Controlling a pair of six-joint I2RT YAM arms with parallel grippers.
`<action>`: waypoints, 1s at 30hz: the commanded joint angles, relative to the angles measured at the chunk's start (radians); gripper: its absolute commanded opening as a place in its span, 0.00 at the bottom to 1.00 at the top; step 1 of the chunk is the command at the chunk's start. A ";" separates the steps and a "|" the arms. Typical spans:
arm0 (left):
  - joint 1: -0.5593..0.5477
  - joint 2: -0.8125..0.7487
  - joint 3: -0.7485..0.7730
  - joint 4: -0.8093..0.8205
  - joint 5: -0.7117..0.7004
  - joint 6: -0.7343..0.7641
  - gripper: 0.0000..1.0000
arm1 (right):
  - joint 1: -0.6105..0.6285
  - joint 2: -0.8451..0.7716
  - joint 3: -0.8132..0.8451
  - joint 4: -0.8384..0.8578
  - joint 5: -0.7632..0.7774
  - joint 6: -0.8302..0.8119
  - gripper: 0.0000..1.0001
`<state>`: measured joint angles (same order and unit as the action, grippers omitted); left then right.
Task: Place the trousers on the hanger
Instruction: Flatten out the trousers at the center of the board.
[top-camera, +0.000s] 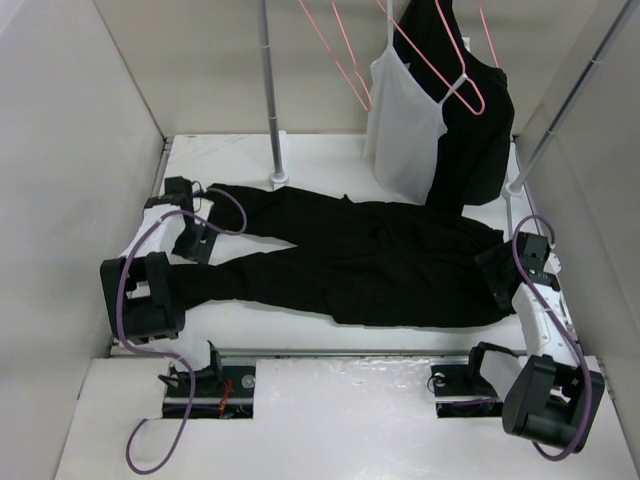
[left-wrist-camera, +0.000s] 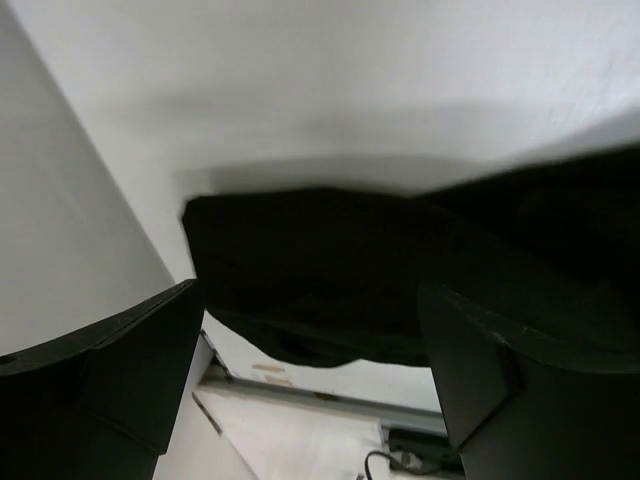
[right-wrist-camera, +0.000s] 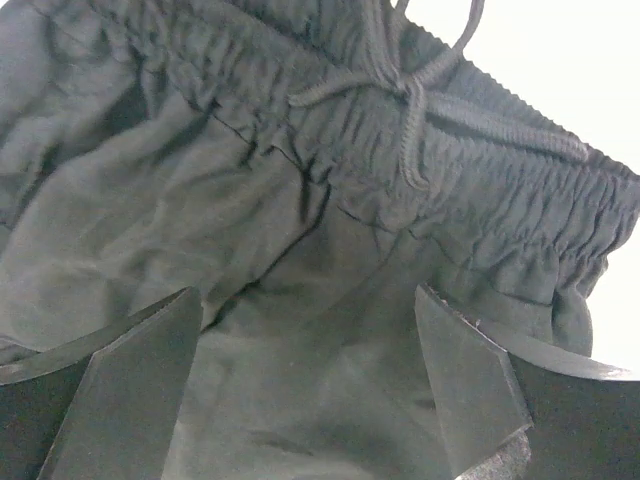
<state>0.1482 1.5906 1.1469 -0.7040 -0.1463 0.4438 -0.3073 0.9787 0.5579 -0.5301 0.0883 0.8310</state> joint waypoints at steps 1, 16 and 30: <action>-0.002 -0.044 -0.076 0.020 -0.074 0.012 0.85 | -0.006 0.010 -0.007 0.065 -0.018 0.025 0.92; 0.132 -0.142 -0.039 0.029 -0.007 -0.131 0.88 | -0.015 -0.037 -0.061 0.009 -0.027 0.082 0.93; 0.417 -0.174 -0.265 0.133 0.016 -0.129 0.86 | -0.006 0.052 -0.050 0.010 -0.036 0.062 0.85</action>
<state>0.4988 1.3746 0.9012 -0.6182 -0.1707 0.3088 -0.3145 0.9993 0.4942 -0.5373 0.0574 0.8932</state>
